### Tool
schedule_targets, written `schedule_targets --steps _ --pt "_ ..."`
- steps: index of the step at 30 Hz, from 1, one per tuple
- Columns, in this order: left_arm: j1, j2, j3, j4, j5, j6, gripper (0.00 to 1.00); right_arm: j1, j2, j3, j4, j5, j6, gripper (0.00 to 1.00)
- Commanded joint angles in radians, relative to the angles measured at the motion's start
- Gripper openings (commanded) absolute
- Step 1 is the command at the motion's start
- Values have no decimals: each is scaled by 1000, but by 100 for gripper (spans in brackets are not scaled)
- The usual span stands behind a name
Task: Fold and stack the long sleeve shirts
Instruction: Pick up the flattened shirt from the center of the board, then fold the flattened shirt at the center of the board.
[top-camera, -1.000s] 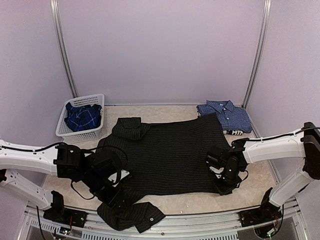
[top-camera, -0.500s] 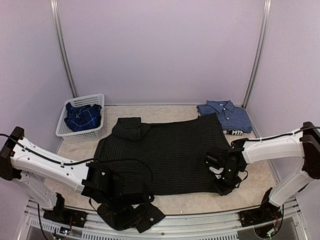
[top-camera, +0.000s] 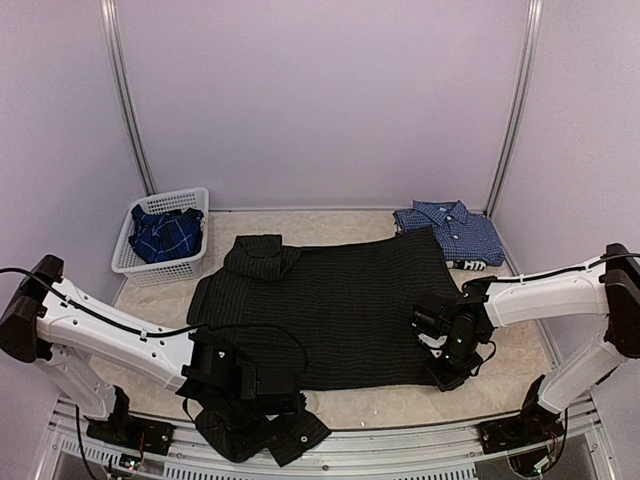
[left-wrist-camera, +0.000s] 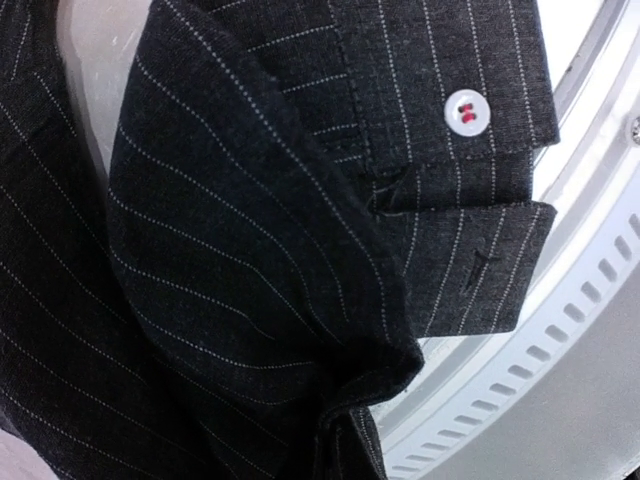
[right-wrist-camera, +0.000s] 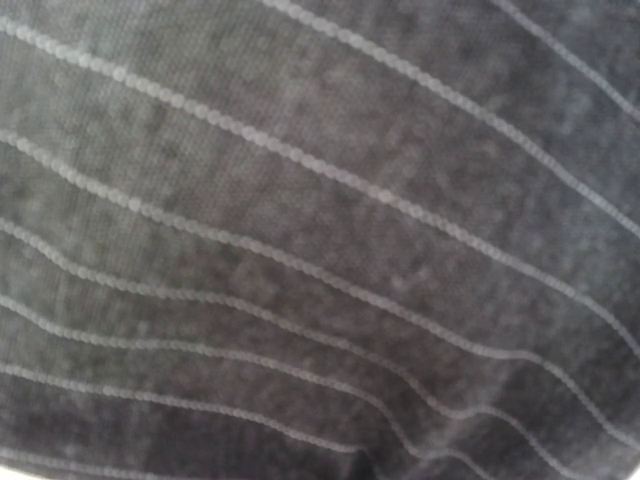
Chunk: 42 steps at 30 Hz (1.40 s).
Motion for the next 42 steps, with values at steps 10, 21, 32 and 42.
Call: schedule_targets --steps 10,21,32,42 --pt "327 -416 61 -57 102 94 0 10 -56 59 -54 10 13 0" --pt "715 -498 134 43 271 212 0 -1 -50 161 -104 36 -35 0" --pt "899 -350 297 104 360 341 0 -103 2 249 -125 73 -153 0" --pt "1017 -219 387 211 404 357 0 -194 80 340 -69 75 -245 0"
